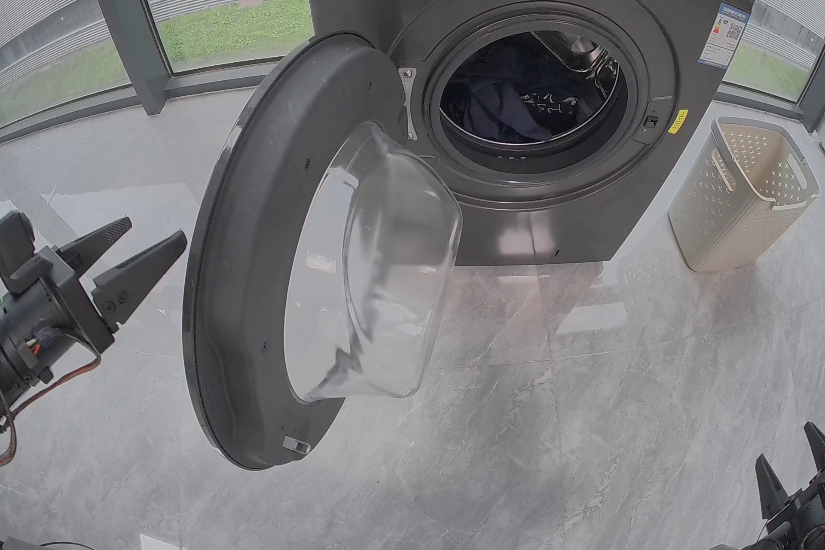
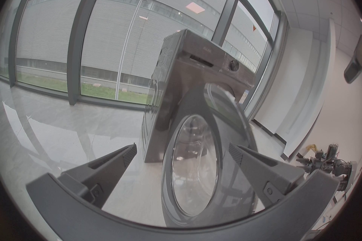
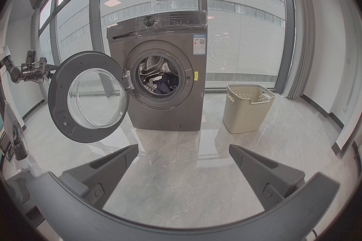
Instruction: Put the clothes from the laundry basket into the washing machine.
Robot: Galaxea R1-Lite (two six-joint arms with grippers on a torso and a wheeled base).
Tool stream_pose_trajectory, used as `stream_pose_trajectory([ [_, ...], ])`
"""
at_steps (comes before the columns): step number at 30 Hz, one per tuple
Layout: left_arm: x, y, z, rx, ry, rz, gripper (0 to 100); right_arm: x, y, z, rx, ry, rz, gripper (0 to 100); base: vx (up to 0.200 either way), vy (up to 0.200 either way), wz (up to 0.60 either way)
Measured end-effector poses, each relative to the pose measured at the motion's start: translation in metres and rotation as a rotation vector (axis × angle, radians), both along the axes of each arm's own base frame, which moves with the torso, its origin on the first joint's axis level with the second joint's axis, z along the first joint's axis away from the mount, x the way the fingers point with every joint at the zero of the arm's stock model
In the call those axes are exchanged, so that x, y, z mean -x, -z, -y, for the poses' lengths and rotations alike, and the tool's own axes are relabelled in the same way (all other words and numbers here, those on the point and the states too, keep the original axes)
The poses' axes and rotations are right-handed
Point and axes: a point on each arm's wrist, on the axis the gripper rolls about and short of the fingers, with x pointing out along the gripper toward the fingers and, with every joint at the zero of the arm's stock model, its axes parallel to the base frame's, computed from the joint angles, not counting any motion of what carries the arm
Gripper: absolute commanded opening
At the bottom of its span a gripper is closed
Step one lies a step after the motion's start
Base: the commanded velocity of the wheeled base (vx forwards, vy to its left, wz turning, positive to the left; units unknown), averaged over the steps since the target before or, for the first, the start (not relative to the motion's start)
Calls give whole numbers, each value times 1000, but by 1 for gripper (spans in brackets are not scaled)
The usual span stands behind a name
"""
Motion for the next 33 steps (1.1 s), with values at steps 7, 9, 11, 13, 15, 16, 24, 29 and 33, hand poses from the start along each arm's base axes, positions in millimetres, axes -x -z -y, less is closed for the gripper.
stream_pose_trajectory([
  [7, -19, 10, 15, -28, 57, -38, 100, 0, 0, 0, 0, 0, 0, 100, 0, 0, 0],
  [9, -26, 10, 20, -31, 71, -39, 100, 0, 0, 0, 0, -1, 0, 100, 0, 0, 0],
  [11, -33, 11, 25, -32, 82, -39, 100, 0, 0, 0, 0, 0, 0, 100, 0, 0, 0],
  [13, -39, 11, 30, -32, 96, -39, 100, 0, 0, 0, 0, 0, 0, 100, 0, 0, 0],
  [15, -44, 13, 36, -35, 113, -47, 100, 0, 0, 0, 0, 0, 0, 100, 0, 0, 0],
  [16, -46, 14, 39, -37, 122, -52, 100, 0, 0, 0, 0, 0, 0, 100, 0, 0, 0],
  [24, -65, 15, 68, -47, 145, -74, 100, 0, 0, 0, 0, 0, 0, 100, 0, 0, 0],
  [29, -78, 10, 91, -43, 166, -65, 100, 0, 0, 0, 0, -1, 0, 100, 0, 0, 0],
  [33, -95, 2, 107, -28, 127, -40, 100, 0, 0, 0, 0, 0, 0, 100, 0, 0, 0],
])
